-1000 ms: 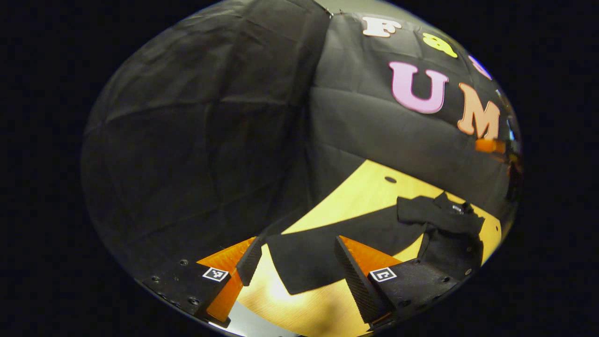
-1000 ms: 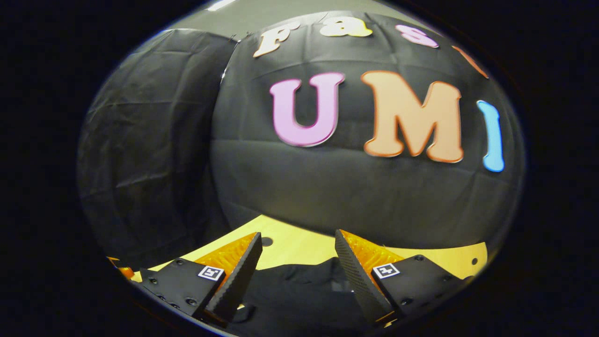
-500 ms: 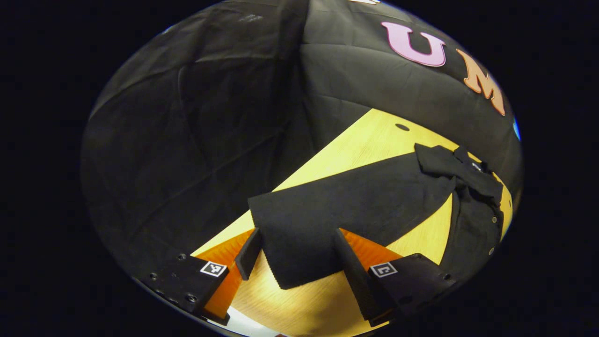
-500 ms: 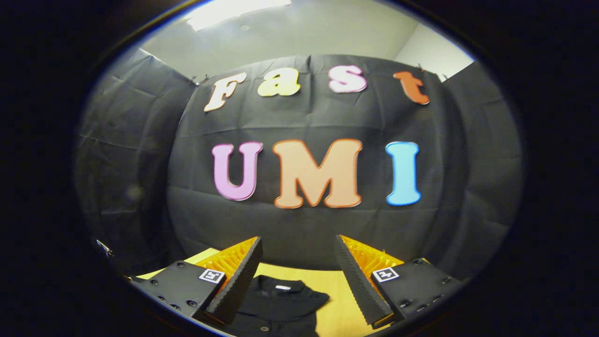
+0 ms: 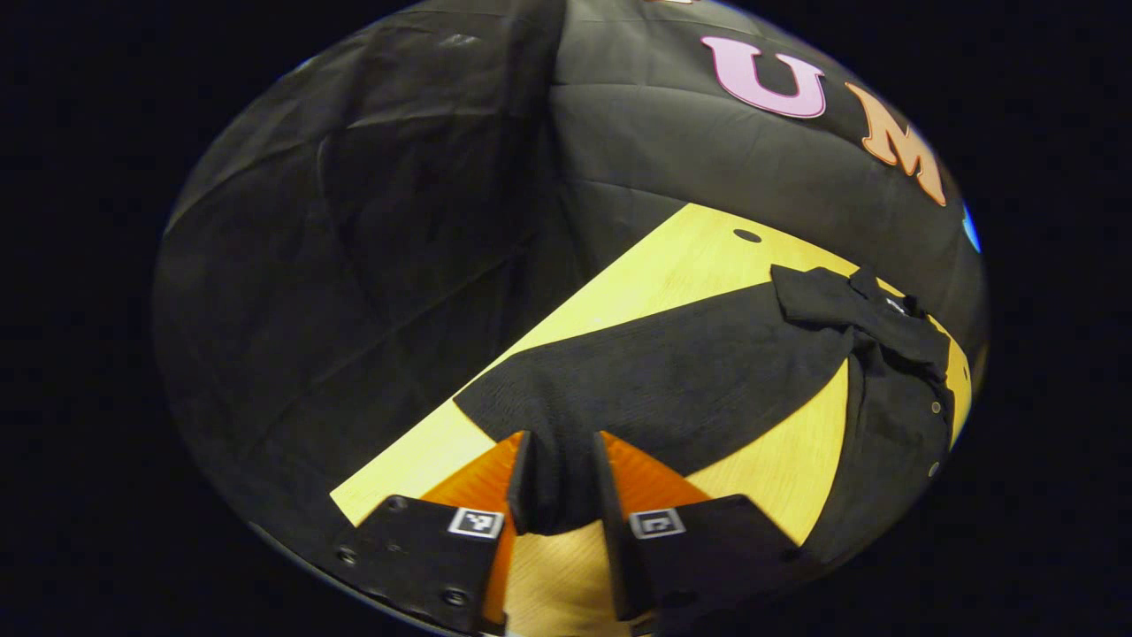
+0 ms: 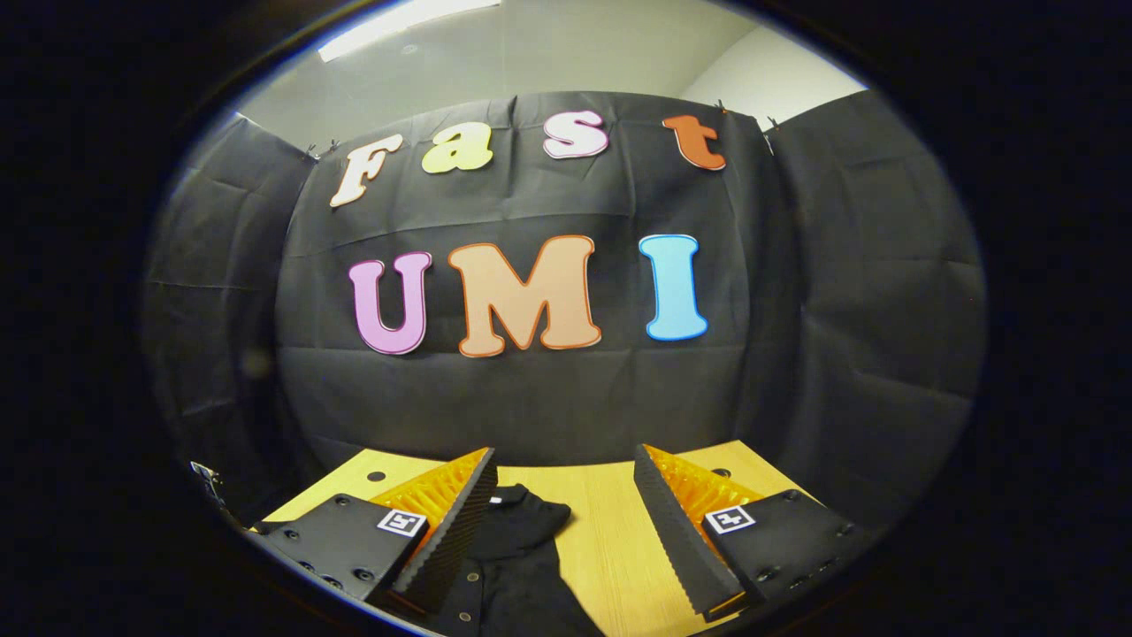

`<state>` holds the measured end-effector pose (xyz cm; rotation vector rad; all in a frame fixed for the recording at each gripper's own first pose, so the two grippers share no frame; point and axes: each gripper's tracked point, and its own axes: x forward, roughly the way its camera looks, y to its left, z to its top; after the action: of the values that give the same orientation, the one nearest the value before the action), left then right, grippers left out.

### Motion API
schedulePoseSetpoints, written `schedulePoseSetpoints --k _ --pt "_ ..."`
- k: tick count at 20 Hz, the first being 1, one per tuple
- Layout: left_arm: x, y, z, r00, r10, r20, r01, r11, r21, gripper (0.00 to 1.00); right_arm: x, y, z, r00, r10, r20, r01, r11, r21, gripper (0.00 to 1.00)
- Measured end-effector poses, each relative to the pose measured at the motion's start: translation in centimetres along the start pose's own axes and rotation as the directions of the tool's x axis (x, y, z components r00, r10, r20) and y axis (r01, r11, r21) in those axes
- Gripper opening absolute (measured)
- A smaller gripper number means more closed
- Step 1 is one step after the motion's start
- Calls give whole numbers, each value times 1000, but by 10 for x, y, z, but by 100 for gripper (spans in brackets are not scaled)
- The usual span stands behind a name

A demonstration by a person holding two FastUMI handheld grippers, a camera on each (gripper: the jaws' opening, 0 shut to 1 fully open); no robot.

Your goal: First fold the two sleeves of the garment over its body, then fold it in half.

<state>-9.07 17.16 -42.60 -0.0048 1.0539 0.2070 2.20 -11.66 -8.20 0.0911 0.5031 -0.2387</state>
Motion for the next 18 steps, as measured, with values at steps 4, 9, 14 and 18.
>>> schedulePoseSetpoints --k 4,9,14,18 --pt "-2 -4 2 998 34 -52 -31 998 57 5 -19 -36 -3 998 -60 -3 60 998 -9 98" --pt "-15 -28 71 999 9 47 -10 1000 21 2 -37 -97 -10 991 -131 -32 133 990 44 99" --pt "-16 -140 190 963 -120 242 98 990 101 1 -60 -171 -39 969 -238 -70 246 958 145 98" --pt "-21 -267 224 919 -278 280 203 941 270 1 -83 -227 -50 940 -332 -78 340 930 137 96"
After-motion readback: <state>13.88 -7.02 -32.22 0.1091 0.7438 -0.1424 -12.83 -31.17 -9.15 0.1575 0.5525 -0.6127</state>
